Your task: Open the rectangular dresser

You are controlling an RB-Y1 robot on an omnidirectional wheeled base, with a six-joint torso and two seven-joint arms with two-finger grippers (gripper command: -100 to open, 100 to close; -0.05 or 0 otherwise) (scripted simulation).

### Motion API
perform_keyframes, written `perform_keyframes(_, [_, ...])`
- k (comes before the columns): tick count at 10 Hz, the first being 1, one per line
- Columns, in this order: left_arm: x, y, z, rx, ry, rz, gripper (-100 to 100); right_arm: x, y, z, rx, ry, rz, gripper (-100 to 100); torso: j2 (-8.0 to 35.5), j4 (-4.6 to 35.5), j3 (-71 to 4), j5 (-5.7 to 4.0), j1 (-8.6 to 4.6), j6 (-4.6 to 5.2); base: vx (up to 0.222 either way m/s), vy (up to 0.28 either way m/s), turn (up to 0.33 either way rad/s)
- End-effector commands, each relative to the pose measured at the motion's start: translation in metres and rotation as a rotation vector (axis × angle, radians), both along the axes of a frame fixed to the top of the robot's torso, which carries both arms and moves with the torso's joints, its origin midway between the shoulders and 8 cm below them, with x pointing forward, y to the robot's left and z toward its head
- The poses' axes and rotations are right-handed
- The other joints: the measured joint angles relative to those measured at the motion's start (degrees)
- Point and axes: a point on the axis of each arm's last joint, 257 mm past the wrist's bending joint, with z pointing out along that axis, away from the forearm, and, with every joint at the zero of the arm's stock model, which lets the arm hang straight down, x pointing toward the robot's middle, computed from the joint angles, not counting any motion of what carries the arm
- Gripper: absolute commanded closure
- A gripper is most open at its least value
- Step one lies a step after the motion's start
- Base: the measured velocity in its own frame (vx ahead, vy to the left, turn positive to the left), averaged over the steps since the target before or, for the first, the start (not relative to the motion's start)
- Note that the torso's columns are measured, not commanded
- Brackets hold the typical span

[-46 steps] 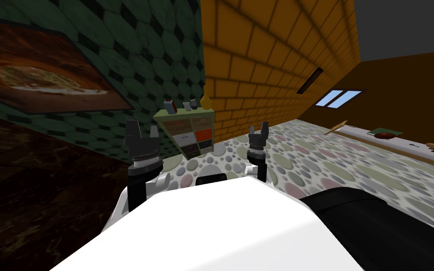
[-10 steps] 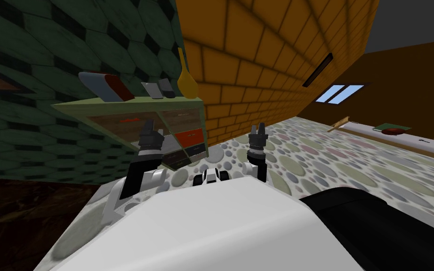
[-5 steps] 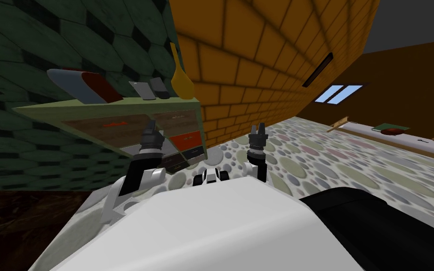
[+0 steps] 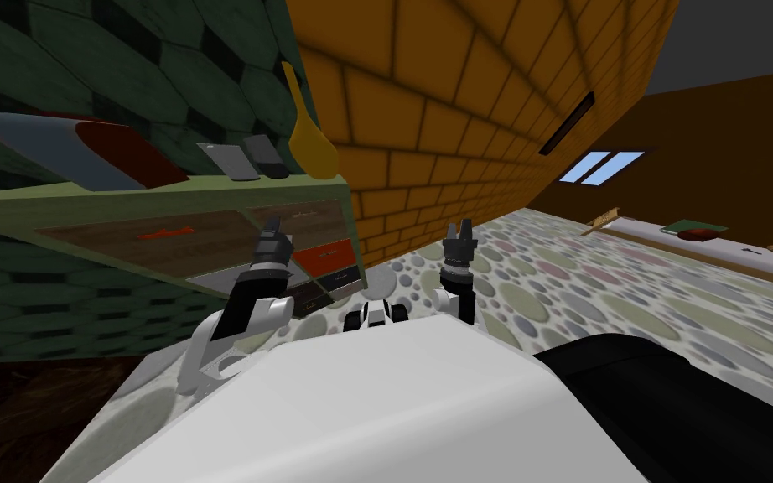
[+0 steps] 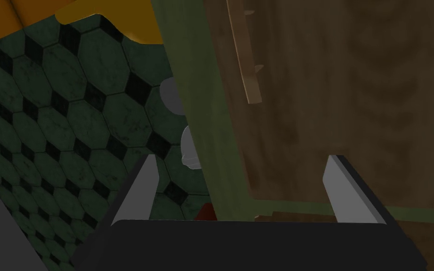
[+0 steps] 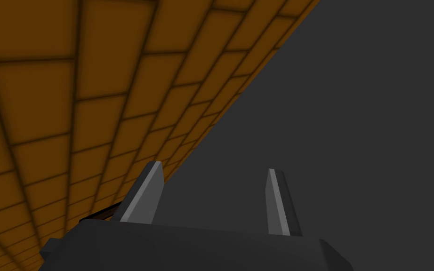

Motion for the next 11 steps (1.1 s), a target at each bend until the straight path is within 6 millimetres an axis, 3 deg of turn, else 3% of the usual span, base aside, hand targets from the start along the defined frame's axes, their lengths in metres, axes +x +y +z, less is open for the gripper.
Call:
perform_keyframes(1, [0.004,0.005,-0.009,-0.001,0.045,0.016,-100,0.0,0.0,0.0,0.0,0.0,0.0,0,0.01,0.0,0.01,0.0,0.0,0.0,0.11,-0.04,-0.016])
perform_keyframes(3, [0.006,0.007,-0.013,-0.002,0.068,0.024,-100,0.0,0.0,0.0,0.0,0.0,0.0,0,0.01,0.0,0.0,0.01,0.01,0.0,0.089,-0.039,-0.01])
perform_keyframes(7, [-0.001,0.006,-0.004,-0.001,0.06,0.025,-100,0.0,0.0,0.0,0.0,0.0,0.0,0,-0.22,-0.06,-0.13,0.03,0.09,0.0,0.076,0.007,-0.015])
perform_keyframes(8, [0.003,0.006,-0.009,-0.002,0.062,0.023,100,0.0,0.0,0.0,0.0,0.0,0.0,0,-0.01,-0.02,-0.02,0.01,0.0,0.0,-0.057,-0.006,0.037])
perform_keyframes(11, [-0.005,0.002,-0.001,-0.001,0.057,0.018,100,0.0,0.0,0.0,0.0,0.0,0.0,0,0.14,0.0,0.07,0.02,-0.04,0.0,-0.114,-0.041,0.016])
